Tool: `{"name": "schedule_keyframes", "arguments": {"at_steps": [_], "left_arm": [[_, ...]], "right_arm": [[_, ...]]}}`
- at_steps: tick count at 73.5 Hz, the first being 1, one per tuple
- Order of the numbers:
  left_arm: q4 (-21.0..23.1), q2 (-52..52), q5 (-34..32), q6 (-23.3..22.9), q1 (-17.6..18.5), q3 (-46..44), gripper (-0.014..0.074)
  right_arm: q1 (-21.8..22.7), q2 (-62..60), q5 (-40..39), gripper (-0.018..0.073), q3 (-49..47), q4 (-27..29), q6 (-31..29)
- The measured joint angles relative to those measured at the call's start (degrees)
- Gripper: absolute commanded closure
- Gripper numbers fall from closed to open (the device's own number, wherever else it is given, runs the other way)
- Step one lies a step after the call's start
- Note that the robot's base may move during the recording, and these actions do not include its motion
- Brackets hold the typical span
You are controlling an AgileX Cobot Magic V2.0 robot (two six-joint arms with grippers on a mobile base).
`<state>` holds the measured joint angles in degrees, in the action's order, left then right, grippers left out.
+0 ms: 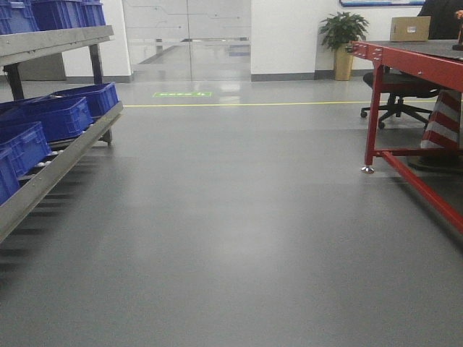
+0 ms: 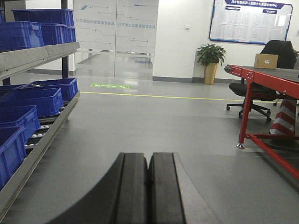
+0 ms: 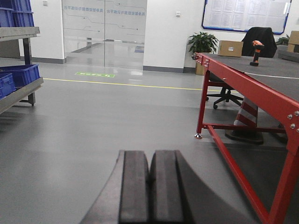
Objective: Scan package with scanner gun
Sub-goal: 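Drive the base forward past the blue bins to the red-framed table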
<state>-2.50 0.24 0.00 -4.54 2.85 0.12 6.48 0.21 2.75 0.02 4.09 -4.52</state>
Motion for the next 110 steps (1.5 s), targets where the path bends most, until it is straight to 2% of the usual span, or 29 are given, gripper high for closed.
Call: {"name": "schedule_keyframes", "arguments": {"at_steps": [110], "left_arm": [[0.0,0.0,0.0,0.0,0.0,0.0,0.0708]], "right_arm": [[0.0,0.0,0.0,0.0727,0.0,0.0,0.0]]}}
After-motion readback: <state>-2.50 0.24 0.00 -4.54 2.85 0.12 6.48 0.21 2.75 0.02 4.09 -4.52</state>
